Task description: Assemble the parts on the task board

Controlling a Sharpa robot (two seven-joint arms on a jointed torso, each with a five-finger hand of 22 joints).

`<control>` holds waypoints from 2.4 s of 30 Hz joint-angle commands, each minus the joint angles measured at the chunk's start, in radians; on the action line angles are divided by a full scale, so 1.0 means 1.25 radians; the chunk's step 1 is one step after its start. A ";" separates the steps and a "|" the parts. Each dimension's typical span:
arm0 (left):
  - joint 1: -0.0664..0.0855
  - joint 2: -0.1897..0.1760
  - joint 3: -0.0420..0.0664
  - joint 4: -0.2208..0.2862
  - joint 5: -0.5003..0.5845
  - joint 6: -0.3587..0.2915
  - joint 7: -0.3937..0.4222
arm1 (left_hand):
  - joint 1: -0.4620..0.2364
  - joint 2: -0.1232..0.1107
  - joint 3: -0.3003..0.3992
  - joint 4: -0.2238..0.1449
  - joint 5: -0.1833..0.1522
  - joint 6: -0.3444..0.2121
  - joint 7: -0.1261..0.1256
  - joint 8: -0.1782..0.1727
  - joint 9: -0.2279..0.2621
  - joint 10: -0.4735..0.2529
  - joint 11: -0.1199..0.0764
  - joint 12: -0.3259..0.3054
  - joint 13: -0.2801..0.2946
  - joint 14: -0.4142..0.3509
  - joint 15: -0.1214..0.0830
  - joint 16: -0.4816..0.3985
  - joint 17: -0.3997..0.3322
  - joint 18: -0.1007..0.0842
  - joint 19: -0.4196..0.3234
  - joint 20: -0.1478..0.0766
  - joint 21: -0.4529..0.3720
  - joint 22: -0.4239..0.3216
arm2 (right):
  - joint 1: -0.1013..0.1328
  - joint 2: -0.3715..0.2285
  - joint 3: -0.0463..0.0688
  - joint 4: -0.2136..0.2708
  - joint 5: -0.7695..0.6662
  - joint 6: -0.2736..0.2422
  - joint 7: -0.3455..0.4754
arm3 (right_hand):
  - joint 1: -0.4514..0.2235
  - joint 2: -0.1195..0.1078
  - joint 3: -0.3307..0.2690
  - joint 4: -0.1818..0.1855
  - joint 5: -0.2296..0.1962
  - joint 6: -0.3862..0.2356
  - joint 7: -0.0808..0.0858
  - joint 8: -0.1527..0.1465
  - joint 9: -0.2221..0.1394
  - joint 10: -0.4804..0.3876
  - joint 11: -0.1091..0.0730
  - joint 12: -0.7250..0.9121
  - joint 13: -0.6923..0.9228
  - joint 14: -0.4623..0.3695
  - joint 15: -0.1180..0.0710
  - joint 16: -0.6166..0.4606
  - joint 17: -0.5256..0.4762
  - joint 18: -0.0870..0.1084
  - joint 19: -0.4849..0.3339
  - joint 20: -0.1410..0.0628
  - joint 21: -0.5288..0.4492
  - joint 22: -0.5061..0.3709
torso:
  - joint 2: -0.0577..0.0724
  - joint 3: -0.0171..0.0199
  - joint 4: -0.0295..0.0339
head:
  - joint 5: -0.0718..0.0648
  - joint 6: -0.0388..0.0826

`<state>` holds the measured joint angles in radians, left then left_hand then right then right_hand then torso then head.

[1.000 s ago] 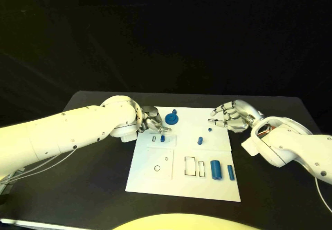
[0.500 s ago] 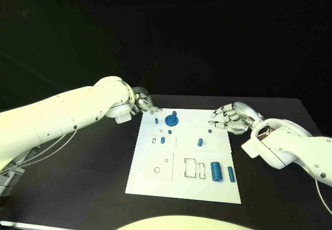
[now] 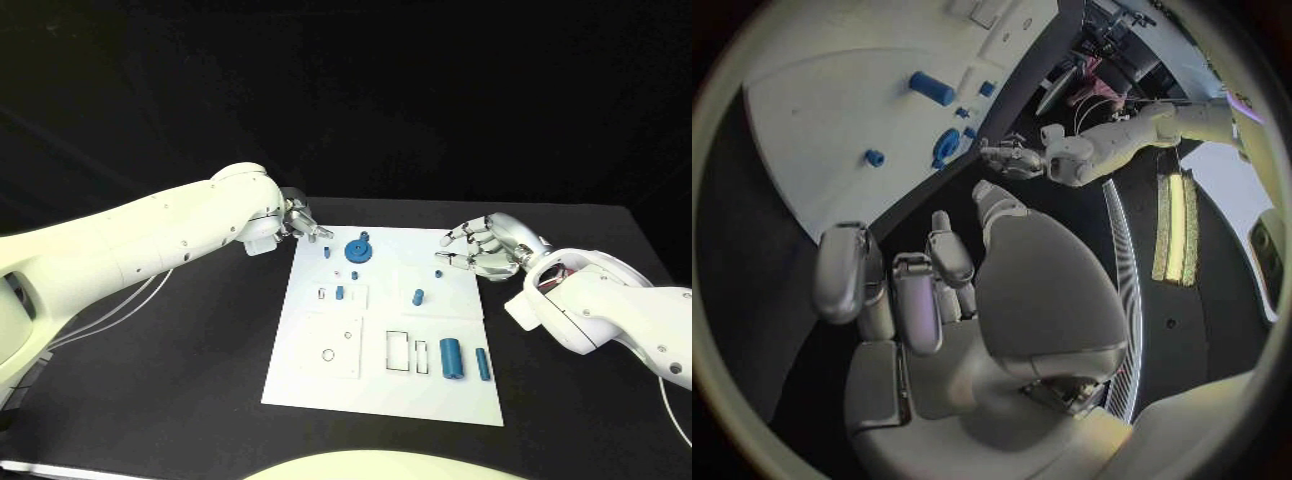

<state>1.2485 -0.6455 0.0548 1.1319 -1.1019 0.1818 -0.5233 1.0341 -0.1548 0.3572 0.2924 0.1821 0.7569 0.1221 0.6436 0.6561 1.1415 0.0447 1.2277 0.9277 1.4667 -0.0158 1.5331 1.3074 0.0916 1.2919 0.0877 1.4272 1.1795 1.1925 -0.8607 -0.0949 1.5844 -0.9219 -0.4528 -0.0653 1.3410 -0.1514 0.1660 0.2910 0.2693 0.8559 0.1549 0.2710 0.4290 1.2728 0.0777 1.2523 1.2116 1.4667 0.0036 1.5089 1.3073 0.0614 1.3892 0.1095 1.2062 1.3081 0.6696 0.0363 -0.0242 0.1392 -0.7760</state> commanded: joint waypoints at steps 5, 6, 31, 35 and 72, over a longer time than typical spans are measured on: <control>0.003 0.030 -0.010 -0.044 0.033 0.034 0.014 | 0.009 0.002 -0.004 0.001 0.004 0.009 0.001 -0.002 -0.002 -0.001 0.005 0.000 0.003 0.053 0.005 -0.003 0.142 -0.006 -0.002 0.006 -0.003 0.001 | 0.000 0.001 0.000 0.002 -0.005 -0.003 0.008 | -0.005 0.000 -0.004 0.000 -0.004 -0.004 0.002 0.003 0.001 -0.005 -0.003 -0.002 -0.001 0.056 -0.002 -0.005 0.105 0.016 -0.005 -0.002 -0.005 0.035 | 0.002 0.0005 0.0001 | 0.000 -0.001; 0.003 0.033 -0.010 -0.047 0.036 0.033 0.014 | 0.009 0.002 -0.004 0.001 0.004 0.009 0.001 -0.002 -0.002 -0.001 0.005 0.000 0.003 0.053 0.005 -0.003 0.142 -0.006 -0.002 0.006 -0.003 0.001 | 0.000 0.001 0.000 0.002 -0.005 -0.002 0.008 | -0.005 0.000 -0.004 0.000 -0.004 -0.004 0.002 0.003 0.001 -0.005 -0.003 -0.002 -0.001 0.056 -0.002 -0.005 0.105 0.016 -0.005 -0.002 -0.005 0.035 | 0.002 0.0007 0.0000 | 0.000 -0.002; 0.002 0.061 -0.021 -0.084 0.063 0.052 0.020 | 0.002 0.013 -0.018 0.000 0.000 0.026 -0.002 -0.004 -0.009 0.002 0.003 0.005 0.007 0.056 0.004 0.000 0.147 -0.007 0.002 0.007 0.000 0.008 | 0.000 0.003 0.000 0.002 -0.005 -0.001 0.007 | -0.006 0.002 -0.002 0.000 -0.004 -0.006 0.002 0.005 0.001 -0.006 -0.003 -0.004 -0.002 0.056 -0.002 -0.005 0.105 0.016 -0.005 -0.002 -0.007 0.034 | 0.000 -0.0006 0.0004 | -0.003 -0.004; 0.001 0.062 -0.022 -0.089 0.061 0.053 0.019 | 0.003 0.014 -0.018 0.000 0.000 0.026 -0.002 -0.004 -0.009 0.001 0.003 0.005 0.007 0.056 0.004 0.000 0.147 -0.007 0.001 0.007 0.000 0.007 | 0.000 0.002 0.000 0.002 -0.005 0.000 0.007 | -0.006 0.002 -0.002 0.000 -0.004 -0.006 0.002 0.005 0.001 -0.006 -0.003 -0.004 -0.002 0.056 -0.002 -0.005 0.105 0.016 -0.005 -0.002 -0.007 0.034 | 0.000 0.0000 0.0006 | -0.003 -0.004; 0.000 0.076 -0.026 -0.100 0.077 0.081 0.034 | 0.158 0.067 0.024 -0.003 0.003 0.049 -0.022 0.037 0.022 0.000 -0.015 0.007 0.010 0.055 -0.010 0.000 0.147 -0.007 -0.002 -0.002 0.000 0.010 | 0.000 0.006 0.000 -0.001 -0.006 0.001 0.007 | -0.006 0.003 -0.001 -0.001 -0.003 -0.006 0.001 0.008 0.000 -0.005 -0.003 -0.003 -0.001 0.056 -0.002 -0.006 0.105 0.016 -0.004 -0.002 -0.007 0.034 | -0.001 0.0002 0.0011 | -0.002 -0.010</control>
<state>1.2478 -0.5535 0.0226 1.0078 -1.0190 0.2633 -0.4949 1.2266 -0.0706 0.3803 0.2892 0.1821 0.8213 0.1000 0.6871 0.6815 1.1402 0.0319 1.2314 0.9396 1.4670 -0.0235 1.5331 1.3074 0.0916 1.2877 0.0909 1.4272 1.1911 1.1930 -0.8542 -0.0947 1.5823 -0.9224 -0.4557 -0.0651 1.3411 -0.1514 0.1660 0.2910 0.2693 0.8560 0.1550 0.2785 0.4285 1.2700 0.0750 1.2523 1.2098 1.4667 0.0036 1.5049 1.3075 0.0614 1.3892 0.1095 1.2006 1.3074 0.6684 0.0369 -0.0230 0.1371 -0.7888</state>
